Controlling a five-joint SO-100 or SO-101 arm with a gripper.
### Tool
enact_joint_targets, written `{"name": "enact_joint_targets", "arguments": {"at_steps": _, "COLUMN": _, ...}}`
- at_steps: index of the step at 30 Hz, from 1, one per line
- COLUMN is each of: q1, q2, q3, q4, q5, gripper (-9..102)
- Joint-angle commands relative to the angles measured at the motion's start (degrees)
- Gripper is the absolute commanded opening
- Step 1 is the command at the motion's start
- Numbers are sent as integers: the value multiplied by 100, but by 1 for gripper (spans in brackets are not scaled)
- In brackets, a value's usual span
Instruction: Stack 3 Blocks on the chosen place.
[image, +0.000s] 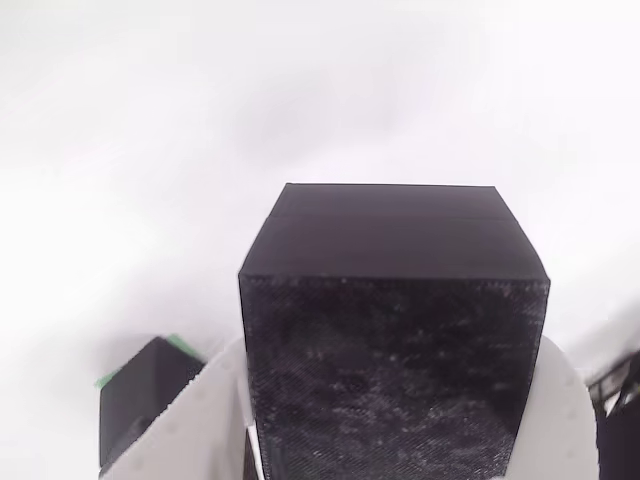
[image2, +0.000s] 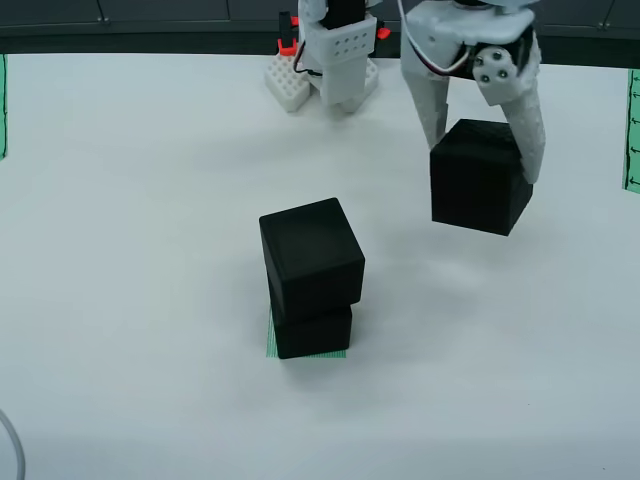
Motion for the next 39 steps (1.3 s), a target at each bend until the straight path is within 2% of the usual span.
{"name": "enact_joint_targets", "arguments": {"at_steps": 1, "q1": 519, "q2": 879, "q3": -149, "q4": 53, "q5": 26, "gripper": 20}}
{"name": "enact_joint_targets", "arguments": {"at_steps": 8, "q1": 729, "q2": 2531, "q3": 105, "q4": 62, "q5": 70, "gripper": 20}}
{"name": "enact_joint_targets", "arguments": {"at_steps": 14, "q1": 1310, "q2": 2971, "q3": 343, "q4": 62, "q5": -360, "gripper": 20}}
{"name": "enact_joint_targets", "arguments": {"at_steps": 17, "q1": 1688, "q2": 3015, "q3": 413, "q4": 62, "q5": -1011, "gripper": 20}}
{"name": "enact_joint_targets", "arguments": {"at_steps": 22, "q1": 2294, "q2": 3410, "q3": 501, "q4": -70, "q5": -2698, "gripper": 20}}
{"name": "enact_joint_targets", "arguments": {"at_steps": 28, "q1": 3032, "q2": 3788, "q3": 1274, "q4": -1318, "q5": -3867, "gripper": 20}}
{"name": "enact_joint_targets", "arguments": {"at_steps": 35, "q1": 3683, "q2": 3894, "q3": 2575, "q4": -3647, "q5": -4649, "gripper": 20}}
{"name": "enact_joint_targets", "arguments": {"at_steps": 39, "q1": 3735, "q2": 3999, "q3": 3155, "q4": -4605, "q5": -5001, "gripper": 20}}
